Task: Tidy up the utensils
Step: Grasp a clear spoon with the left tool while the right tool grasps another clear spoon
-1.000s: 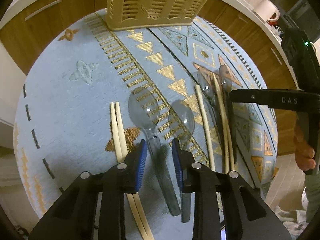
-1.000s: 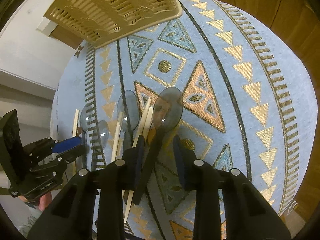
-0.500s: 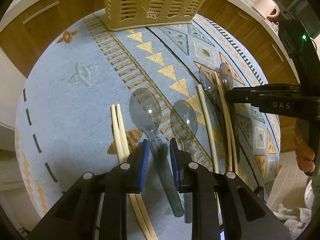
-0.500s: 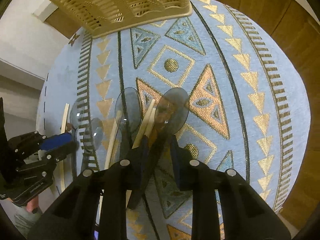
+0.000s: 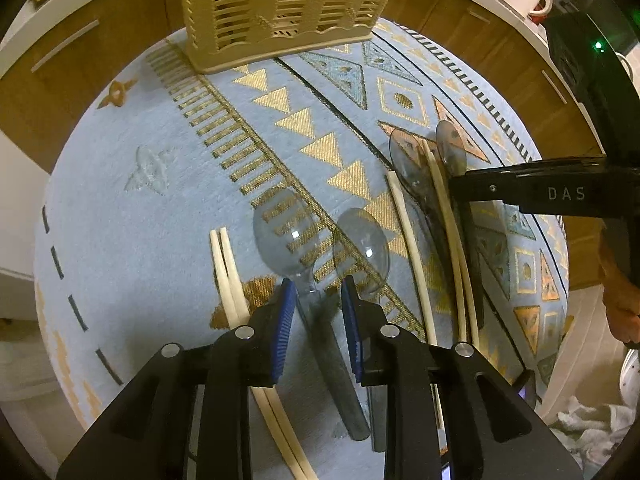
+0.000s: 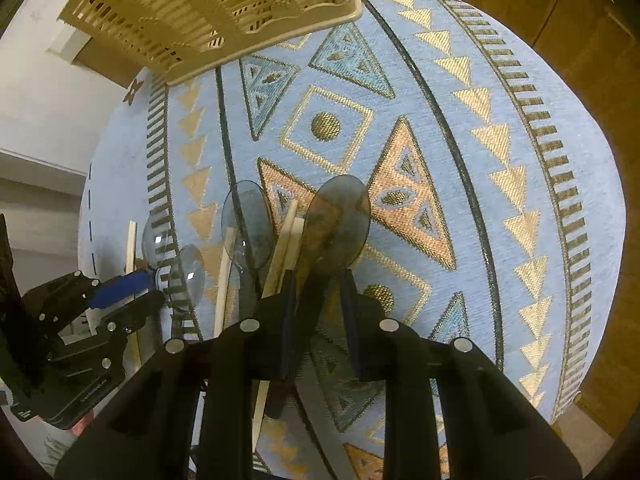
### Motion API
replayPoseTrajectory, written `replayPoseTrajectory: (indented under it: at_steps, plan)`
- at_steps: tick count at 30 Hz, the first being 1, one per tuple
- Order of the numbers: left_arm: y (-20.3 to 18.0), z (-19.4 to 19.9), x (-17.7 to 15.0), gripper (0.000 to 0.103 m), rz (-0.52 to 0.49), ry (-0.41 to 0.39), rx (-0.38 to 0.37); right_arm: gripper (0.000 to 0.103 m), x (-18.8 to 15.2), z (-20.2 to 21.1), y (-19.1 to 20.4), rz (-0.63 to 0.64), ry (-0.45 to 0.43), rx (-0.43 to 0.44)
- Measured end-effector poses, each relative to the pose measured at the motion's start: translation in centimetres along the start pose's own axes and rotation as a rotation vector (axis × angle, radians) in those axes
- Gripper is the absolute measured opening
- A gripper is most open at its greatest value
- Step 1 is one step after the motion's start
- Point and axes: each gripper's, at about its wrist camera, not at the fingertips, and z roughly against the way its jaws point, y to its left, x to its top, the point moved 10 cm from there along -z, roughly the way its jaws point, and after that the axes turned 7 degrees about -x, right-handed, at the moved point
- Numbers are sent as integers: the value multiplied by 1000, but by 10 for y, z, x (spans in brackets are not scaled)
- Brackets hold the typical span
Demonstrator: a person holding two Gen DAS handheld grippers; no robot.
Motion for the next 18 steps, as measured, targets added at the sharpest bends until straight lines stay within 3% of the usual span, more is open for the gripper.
replayPoseTrajectory:
  at_steps: [10,18]
  plan:
    - [-10,-5,-1,24,-125,19,124,20,-4,-5,26,160,-16,-162]
    - [-15,-5,-2,14,-154,-6,201,11,-7,-6,30,210,-29,-151]
